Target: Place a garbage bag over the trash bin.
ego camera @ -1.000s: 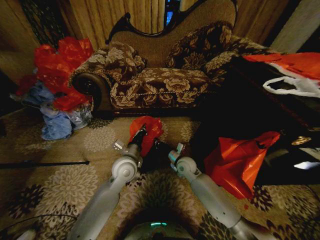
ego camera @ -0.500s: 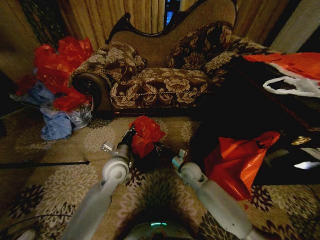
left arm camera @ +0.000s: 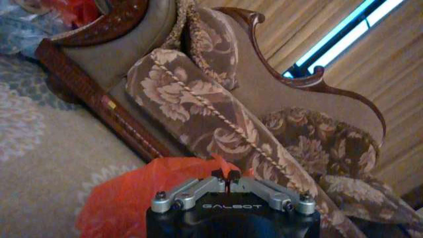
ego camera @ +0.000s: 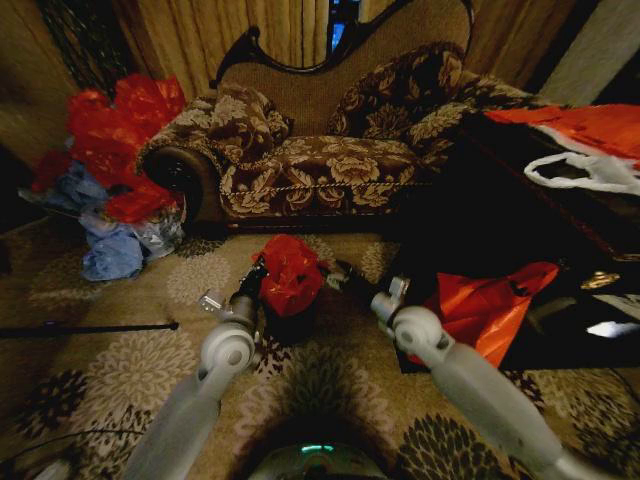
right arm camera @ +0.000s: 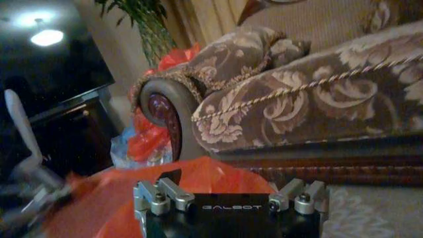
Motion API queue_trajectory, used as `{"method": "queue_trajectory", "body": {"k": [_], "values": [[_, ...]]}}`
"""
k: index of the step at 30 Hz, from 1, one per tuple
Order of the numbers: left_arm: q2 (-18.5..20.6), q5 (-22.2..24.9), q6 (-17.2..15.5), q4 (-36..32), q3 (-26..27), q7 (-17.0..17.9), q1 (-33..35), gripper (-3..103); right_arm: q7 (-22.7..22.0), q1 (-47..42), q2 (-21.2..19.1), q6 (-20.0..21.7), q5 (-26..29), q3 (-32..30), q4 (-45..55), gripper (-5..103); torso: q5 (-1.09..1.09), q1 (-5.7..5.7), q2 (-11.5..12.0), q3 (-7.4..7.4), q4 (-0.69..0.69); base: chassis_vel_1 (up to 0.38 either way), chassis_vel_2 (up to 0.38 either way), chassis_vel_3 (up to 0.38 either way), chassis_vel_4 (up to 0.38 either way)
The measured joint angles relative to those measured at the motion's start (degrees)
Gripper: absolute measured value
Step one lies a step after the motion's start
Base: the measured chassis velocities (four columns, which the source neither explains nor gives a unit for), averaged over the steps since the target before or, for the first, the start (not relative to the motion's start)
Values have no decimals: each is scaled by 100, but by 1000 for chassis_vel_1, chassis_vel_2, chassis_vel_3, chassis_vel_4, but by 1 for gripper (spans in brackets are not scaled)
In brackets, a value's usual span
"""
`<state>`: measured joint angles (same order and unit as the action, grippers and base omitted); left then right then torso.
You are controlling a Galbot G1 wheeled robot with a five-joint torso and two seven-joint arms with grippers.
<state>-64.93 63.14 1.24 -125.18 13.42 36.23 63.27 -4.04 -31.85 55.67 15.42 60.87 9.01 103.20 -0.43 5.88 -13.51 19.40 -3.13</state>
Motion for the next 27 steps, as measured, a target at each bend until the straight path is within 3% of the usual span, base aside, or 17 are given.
{"method": "queue_trajectory", "body": {"k": [4, 7, 9, 12, 13, 16, 17, 19, 21, 24, 25, 27], "values": [[-17, -39, 2, -51, 33, -8, 110, 0, -275, 620, 316, 89, 248, 380, -429, 86, 0, 1, 0, 0, 4, 0, 0, 0, 0], [-35, -73, 3, -97, 52, -20, 198, 0, -619, 1456, 920, 286, 441, 808, -1206, 75, 0, 1, 0, 1, 4, 0, 0, 0, 0], [-48, -83, 3, -112, 51, -23, 214, 0, -693, 1624, 1085, 321, 463, 861, -1421, 75, -2, 1, 0, 1, 3, 0, 0, 0, 0], [-85, -131, 3, -138, 33, -39, 279, 0, -896, 2058, 1615, 467, 544, 958, -2169, 61, 0, 1, 0, 1, 0, 0, 0, 0, 0], [-85, -131, 3, -138, 33, -39, 279, 0, -896, 2058, 1615, 467, 544, 958, -2169, 61, 0, 1, 0, 1, 0, 0, 0, 0, 0], [-123, -193, 3, -183, 29, -72, 382, 0, -906, 2286, 2151, 595, 547, 977, -2869, 54, -2, 1, 0, 0, 0, 0, 0, 0, 0], [-159, -226, 3, -198, 28, -85, 430, 0, -887, 2303, 2503, 636, 418, 964, -3266, 49, 0, 1, 0, 1, 2, 0, 0, 0, 0], [-174, -235, 4, -201, 28, -88, 445, 0, -884, 2302, 2623, 649, 369, 947, -3412, 45, 1, 1, 1, 1, 4, 0, 0, 0, 0], [-217, -268, 1, -213, 7, -101, 500, 0, -928, 2291, 3032, 754, 156, 820, -3933, 37, -1, 1, 1, 1, 2, 0, 0, 0, 0], [-230, -303, 0, -215, -17, -134, 543, 0, -1059, 2305, 3232, 892, 36, 733, -4177, 33, 0, 1, 1, 1, 0, 0, 0, 0, 0], [-238, -333, 0, -215, -37, -164, 575, 0, -1286, 2347, 3369, 1035, 33, 669, -4350, 25, 0, 1, 1, 1, 0, 0, 0, 0, 0], [-243, -351, 0, -215, -45, -179, 592, 0, -1458, 2371, 3427, 1156, 86, 656, -4415, 21, 0, 1, 1, 0, 1, 0, 0, 0, 0]]}}
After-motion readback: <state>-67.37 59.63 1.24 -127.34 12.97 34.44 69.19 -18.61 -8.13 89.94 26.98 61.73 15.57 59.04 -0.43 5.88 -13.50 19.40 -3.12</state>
